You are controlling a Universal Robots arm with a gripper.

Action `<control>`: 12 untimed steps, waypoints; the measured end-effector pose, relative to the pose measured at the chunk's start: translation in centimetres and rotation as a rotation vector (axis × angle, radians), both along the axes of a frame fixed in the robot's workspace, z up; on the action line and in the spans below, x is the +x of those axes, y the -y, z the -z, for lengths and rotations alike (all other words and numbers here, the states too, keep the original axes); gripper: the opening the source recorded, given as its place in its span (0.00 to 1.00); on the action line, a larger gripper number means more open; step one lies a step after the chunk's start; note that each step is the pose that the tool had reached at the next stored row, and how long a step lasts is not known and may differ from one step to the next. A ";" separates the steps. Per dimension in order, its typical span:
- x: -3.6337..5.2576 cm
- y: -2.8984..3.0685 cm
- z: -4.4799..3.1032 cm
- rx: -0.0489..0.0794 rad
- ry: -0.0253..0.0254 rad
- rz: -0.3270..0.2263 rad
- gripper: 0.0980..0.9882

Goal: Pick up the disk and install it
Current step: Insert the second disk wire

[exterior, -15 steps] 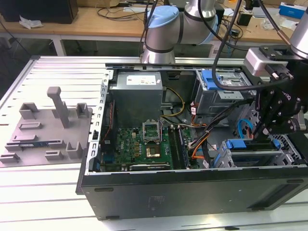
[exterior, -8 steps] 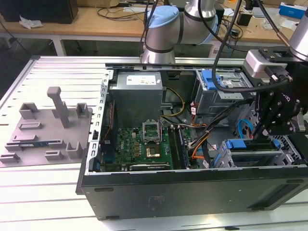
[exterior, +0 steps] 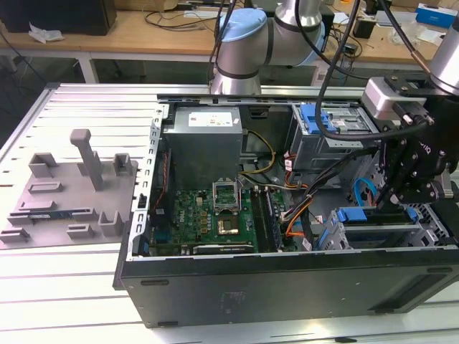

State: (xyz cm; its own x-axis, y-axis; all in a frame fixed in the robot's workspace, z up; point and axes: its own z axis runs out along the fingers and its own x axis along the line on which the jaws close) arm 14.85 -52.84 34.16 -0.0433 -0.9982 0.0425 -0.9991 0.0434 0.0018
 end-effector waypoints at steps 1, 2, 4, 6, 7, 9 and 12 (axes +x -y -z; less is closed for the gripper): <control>0.00 0.00 0.02 0.000 0.0000 0.000 0.07; 0.00 0.00 0.03 -0.001 0.0000 0.000 0.07; 0.00 0.02 0.17 -0.001 -0.0001 0.000 0.07; 0.00 0.04 0.38 -0.001 0.0000 0.000 0.07; 0.00 0.03 0.40 -0.001 0.0000 0.000 0.07; 0.00 0.04 0.38 0.000 0.0000 0.000 0.08; 0.00 0.02 -0.30 -0.001 0.0000 0.000 0.15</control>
State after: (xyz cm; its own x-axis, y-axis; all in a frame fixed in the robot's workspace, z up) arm 14.85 -52.86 34.46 -0.0430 -0.9981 0.0433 -0.9991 0.0431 0.0017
